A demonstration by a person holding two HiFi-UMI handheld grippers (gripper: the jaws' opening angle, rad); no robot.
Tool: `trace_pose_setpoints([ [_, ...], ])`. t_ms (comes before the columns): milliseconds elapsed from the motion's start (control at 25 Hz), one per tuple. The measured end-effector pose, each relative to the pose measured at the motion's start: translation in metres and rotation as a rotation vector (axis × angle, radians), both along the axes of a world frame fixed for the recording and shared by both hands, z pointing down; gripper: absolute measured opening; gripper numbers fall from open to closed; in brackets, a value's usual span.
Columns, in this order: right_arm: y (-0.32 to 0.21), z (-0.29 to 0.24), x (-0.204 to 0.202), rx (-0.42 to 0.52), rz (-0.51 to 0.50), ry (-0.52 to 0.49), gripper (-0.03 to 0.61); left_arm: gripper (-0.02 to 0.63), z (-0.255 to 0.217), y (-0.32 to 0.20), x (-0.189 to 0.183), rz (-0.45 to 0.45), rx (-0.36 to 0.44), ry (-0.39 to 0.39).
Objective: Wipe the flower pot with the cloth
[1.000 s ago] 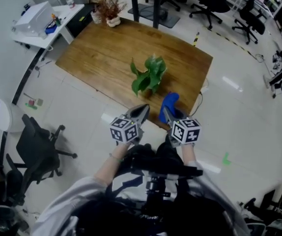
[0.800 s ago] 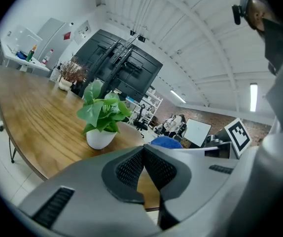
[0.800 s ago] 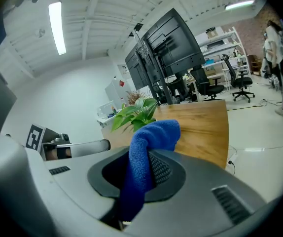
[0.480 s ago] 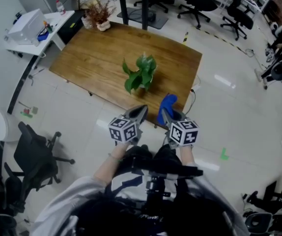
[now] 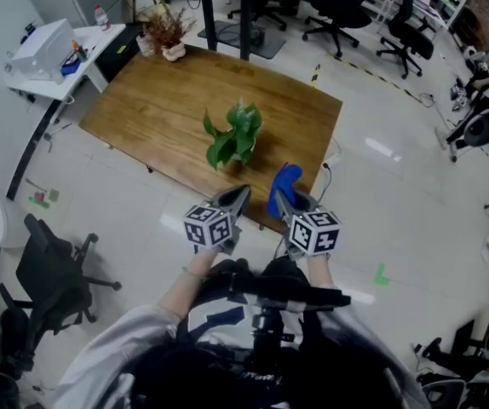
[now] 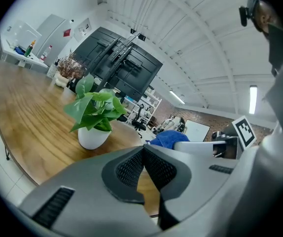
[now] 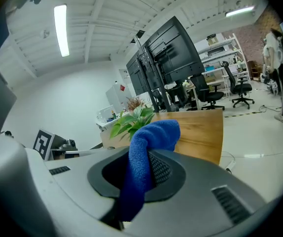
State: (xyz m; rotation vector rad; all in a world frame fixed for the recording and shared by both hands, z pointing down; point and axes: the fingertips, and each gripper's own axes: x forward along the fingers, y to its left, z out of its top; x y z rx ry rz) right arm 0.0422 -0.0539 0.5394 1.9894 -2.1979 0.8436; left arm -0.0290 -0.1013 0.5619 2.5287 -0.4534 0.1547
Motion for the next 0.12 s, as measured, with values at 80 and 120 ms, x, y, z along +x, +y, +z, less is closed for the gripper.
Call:
trace_pose_setpoints([
  [80, 0.0009, -0.0018, 0.0, 0.005, 0.003, -0.003, 0.061, 0.008, 0.0004, 0.0002, -0.0007, -0.002, -0.005, -0.002],
  [120, 0.0015, -0.0023, -0.0001, 0.007, 0.004, -0.004, 0.061, 0.008, 0.0006, 0.0004, -0.001, -0.003, -0.007, -0.002],
])
